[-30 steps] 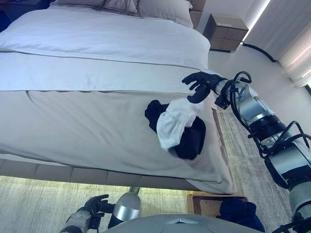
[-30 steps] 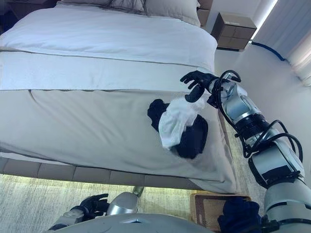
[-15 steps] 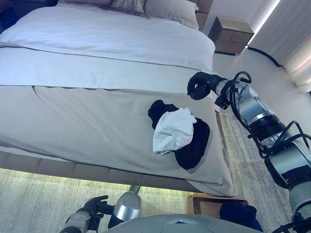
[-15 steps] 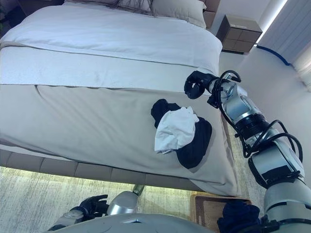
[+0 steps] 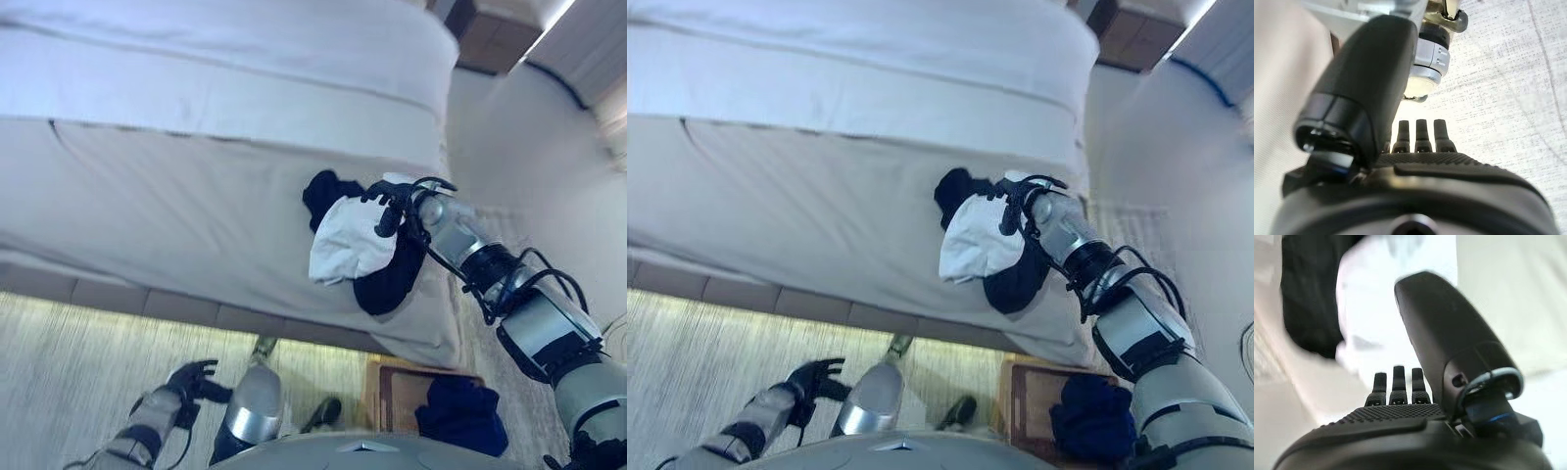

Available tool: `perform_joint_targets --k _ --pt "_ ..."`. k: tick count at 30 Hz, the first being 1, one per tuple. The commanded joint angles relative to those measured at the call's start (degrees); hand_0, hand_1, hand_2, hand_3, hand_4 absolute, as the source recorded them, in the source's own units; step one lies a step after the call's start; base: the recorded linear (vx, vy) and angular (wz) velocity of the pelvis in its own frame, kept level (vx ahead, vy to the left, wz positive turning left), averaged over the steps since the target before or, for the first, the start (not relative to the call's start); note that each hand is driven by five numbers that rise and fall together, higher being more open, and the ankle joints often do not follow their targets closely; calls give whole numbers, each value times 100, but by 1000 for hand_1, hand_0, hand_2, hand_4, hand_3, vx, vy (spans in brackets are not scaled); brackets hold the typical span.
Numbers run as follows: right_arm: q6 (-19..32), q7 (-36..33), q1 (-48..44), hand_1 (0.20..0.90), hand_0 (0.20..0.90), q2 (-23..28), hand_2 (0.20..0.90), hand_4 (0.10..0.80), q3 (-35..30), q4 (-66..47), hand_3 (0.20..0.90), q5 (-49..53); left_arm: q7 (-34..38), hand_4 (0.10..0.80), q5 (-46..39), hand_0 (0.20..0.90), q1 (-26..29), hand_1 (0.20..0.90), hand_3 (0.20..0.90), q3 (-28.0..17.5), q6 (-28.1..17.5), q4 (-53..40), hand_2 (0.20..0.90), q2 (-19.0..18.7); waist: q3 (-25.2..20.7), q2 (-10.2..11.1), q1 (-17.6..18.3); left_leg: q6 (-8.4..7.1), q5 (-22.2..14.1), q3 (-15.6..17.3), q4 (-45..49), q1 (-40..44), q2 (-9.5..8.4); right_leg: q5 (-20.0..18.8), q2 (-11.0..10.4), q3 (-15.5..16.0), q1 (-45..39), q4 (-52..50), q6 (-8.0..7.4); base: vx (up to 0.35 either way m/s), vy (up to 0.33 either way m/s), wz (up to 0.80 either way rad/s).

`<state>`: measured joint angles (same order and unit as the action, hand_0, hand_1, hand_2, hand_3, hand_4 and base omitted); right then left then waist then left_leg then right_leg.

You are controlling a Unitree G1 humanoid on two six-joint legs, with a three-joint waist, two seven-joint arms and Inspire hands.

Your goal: Pick up the clothes from the bed and place them into the basket

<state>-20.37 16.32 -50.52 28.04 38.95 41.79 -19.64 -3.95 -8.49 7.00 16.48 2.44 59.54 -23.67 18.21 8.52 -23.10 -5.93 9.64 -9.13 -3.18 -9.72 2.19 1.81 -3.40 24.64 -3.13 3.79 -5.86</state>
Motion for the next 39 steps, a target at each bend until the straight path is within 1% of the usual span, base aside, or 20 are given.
perform_joint_targets --k 1,4,7,13,14,15,19,22,25,27,28,29,30,31,32,33,35,36,37,39 --pt "-162 -627 -1283 900 900 200 900 800 130 247 900 -139 65 800 -286 900 155 900 900 192 -228 -72 900 -58 502 41 -236 494 -817 -173 233 67 -395 -56 -11 30 63 -325 263 -35 -8 8" --pt "-374 -670 -1444 900 900 96 900 800 121 861 900 -130 100 800 -418 900 229 900 900 229 -310 -89 900 -85 702 -7 -322 492 -767 -207 247 -144 -415 -96 -6 97 179 -307 231 -20 1 15" --pt "-438 -612 -1604 900 900 49 900 800 128 1651 900 -205 114 800 -512 900 310 900 900 246 -382 -85 900 -95 853 -69 -387 493 -674 -238 146 -282 -433 -127 11 158 301 -286 193 -19 10 7" --pt "-798 -730 -1782 900 900 147 900 800 32 2492 900 -549 50 800 -580 900 373 900 900 292 -458 -253 900 -100 1040 -229 -456 493 -537 -297 63 -513 -510 -176 -40 317 539 -300 138 -10 32 13" --pt "-912 -856 -1787 436 436 159 436 259 16 2595 359 -602 39 800 -594 900 381 900 900 317 -464 -321 900 -92 1075 -269 -460 495 -525 -292 68 -543 -520 -187 -54 346 580 -314 129 12 35 8" --pt "-926 -1055 -1788 300 300 157 300 100 -7 2647 200 -603 45 800 -629 900 397 900 900 349 -470 -354 900 -78 1093 -296 -455 500 -515 -290 52 -553 -524 -198 -60 361 606 -314 122 1 37 12" --pt "-902 -1644 -1852 300 300 199 300 100 -91 2597 200 -777 73 800 -731 900 410 900 900 430 -530 -472 900 3 1142 -386 -379 510 -449 -234 -28 -589 -532 -263 -78 342 692 -286 75 -33 45 9" --pt "-673 -2228 -1885 300 300 277 300 100 -89 2317 200 -630 120 800 -762 900 415 900 900 512 -515 -518 900 47 1134 -412 -292 511 -427 -183 -77 -576 -511 -297 -97 295 732 -272 44 -51 35 -2" --pt "-470 -2810 -1893 300 300 405 300 100 -154 1767 200 -292 134 800 -668 900 370 900 900 491 -500 -451 900 19 1046 -352 -199 516 -490 -133 -80 -480 -475 -282 -113 232 726 -316 22 -3 -7 -13" --pt "-433 -3094 -1881 300 300 552 300 100 -227 1137 200 -108 147 800 -629 900 321 900 900 440 -511 -360 900 -1 948 -277 -108 509 -544 -65 -86 -379 -428 -260 -116 148 695 -341 13 21 -11 -21" --pt "-403 -3411 -1835 300 300 661 300 100 -313 639 200 33 178 800 -601 900 264 900 900 408 -531 -320 900 -8 859 -225 -21 509 -584 -11 -92 -294 -391 -240 -122 79 673 -369 8 44 -3 -22" --pt "-380 -3533 -1750 300 300 807 300 100 -467 119 200 97 179 800 -586 900 194 900 900 351 -544 -284 900 -14 756 -189 83 518 -633 52 -103 -189 -358 -216 -125 -23 639 -381 7 52 5 -29" --pt "-331 -3679 -1687 300 300 872 300 100 -578 -113 200 146 187 800 -564 900 158 900 900 324 -550 -269 900 -4 694 -177 137 526 -666 91 -109 -125 -338 -200 -130 -86 619 -393 8 -12 67 -41" --pt "-209 -3826 -1587 300 300 967 300 100 -775 -431 200 114 177 800 -532 900 117 900 900 290 -552 -250 900 6 624 -182 215 570 -575 147 -86 -119 -359 -291 -177 -80 634 -394 28 -11 77 -45" --pt "-219 -3845 -1477 300 300 1054 300 100 -954 -809 200 56 175 800 -510 900 54 900 900 255 -545 -234 900 21 533 -180 289 582 -611 188 -94 -26 -345 -274 -181 -136 591 -406 28 -6 82 -42" --pt "-114 -4106 -1320 300 300 1154 300 100 -1153 -1200 200 52 171 800 -453 900 -37 900 900 209 -563 -216 900 42 424 -185 383 602 -654 244 -111 102 -331 -257 -180 -206 533 -414 31 78 40 -29" --pt "50 -4237 -1020 300 300 1344 300 100 -1574 -1899 200 -72 132 800 -343 900 -198 900 900 101 -514 -164 900 92 173 -208 547 630 -736 350 -140 340 -316 -221 -183 -335 385 -398 32 96 40 -26" --pt "152 -4390 -891 300 300 1424 300 100 -1726 -2113 200 -68 99 800 -242 900 -261 900 900 55 -511 -138 900 104 70 -213 611 640 -771 393 -149 427 -309 -210 -184 -382 326 -388 29 86 25 -30" --pt "169 -4371 -802 300 300 1482 300 100 -1836 -2306 200 -98 97 800 -239 900 -296 900 900 40 -490 -118 900 103 6 -211 646 645 -792 429 -154 487 -300 -204 -182 -414 285 -382 27 108 1 -30" --pt "312 -4517 -446 300 300 1763 300 100 -2244 -2912 200 -11 53 800 -20 900 -459 900 900 -93 -443 47 900 158 -308 -212 832 671 -886 568 -181 742 -288 -171 -176 -536 114 -355 19 114 -23 -31"
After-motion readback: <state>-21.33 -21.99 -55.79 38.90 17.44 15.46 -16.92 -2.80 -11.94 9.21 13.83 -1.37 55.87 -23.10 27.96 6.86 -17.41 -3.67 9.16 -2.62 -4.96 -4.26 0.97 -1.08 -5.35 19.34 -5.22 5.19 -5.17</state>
